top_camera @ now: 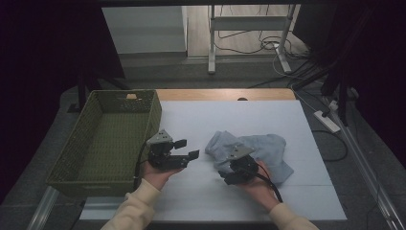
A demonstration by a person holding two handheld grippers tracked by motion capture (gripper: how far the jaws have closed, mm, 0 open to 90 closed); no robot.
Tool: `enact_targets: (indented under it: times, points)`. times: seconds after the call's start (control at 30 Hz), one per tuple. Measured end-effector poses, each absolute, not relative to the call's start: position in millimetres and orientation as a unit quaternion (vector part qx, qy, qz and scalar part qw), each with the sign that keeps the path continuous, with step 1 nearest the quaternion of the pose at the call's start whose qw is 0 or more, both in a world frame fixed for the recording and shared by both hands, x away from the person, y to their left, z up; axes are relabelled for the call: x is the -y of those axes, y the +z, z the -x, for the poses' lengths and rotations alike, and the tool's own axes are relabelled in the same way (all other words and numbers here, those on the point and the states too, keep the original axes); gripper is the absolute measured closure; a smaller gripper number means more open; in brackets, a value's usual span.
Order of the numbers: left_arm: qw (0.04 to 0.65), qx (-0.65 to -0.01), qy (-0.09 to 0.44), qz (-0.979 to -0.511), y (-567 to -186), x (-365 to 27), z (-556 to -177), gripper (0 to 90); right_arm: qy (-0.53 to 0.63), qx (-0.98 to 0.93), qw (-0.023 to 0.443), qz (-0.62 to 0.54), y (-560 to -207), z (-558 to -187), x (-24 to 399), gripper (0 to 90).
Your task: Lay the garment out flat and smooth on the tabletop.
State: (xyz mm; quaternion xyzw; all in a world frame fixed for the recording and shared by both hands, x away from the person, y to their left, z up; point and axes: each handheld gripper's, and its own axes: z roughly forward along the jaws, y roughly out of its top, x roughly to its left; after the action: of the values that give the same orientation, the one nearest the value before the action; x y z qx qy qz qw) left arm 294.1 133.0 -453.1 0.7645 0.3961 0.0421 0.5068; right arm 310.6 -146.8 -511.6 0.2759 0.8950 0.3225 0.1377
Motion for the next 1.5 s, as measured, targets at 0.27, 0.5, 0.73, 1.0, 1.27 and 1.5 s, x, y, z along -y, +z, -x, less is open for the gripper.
enact_targets:
  times: [0.27, 0.5, 0.73, 1.0, 1.27, 1.5]
  points:
    - [0.506, -0.397, 0.043, -0.765, -453.5, -133.3, -294.2, 28.3, 0.286, -0.903, 0.174, -0.27, -521.0, -314.3, 141.9, 44.2]
    - [0.505, -0.397, 0.043, -0.765, -453.6, -133.1, -294.3, 28.3, 0.288, -0.905, 0.185, -0.253, -519.1, -313.0, 142.1, 57.7]
    - [0.504, -0.397, 0.044, -0.766, -453.8, -133.1, -294.5, 28.2, 0.308, -0.898, 0.171, -0.264, -515.6, -315.6, 148.2, 68.8]
    - [0.505, -0.396, 0.044, -0.766, -453.6, -133.2, -294.3, 28.3, 0.331, -0.889, 0.167, -0.269, -509.8, -315.6, 152.8, 71.9]
    - [0.505, -0.397, 0.045, -0.765, -453.6, -133.3, -294.5, 28.3, 0.368, -0.872, 0.175, -0.272, -497.3, -312.9, 157.7, 72.9]
    - [0.505, -0.398, 0.047, -0.765, -453.4, -134.3, -294.7, 28.3, 0.405, -0.856, 0.177, -0.27, -479.6, -308.0, 157.6, 73.5]
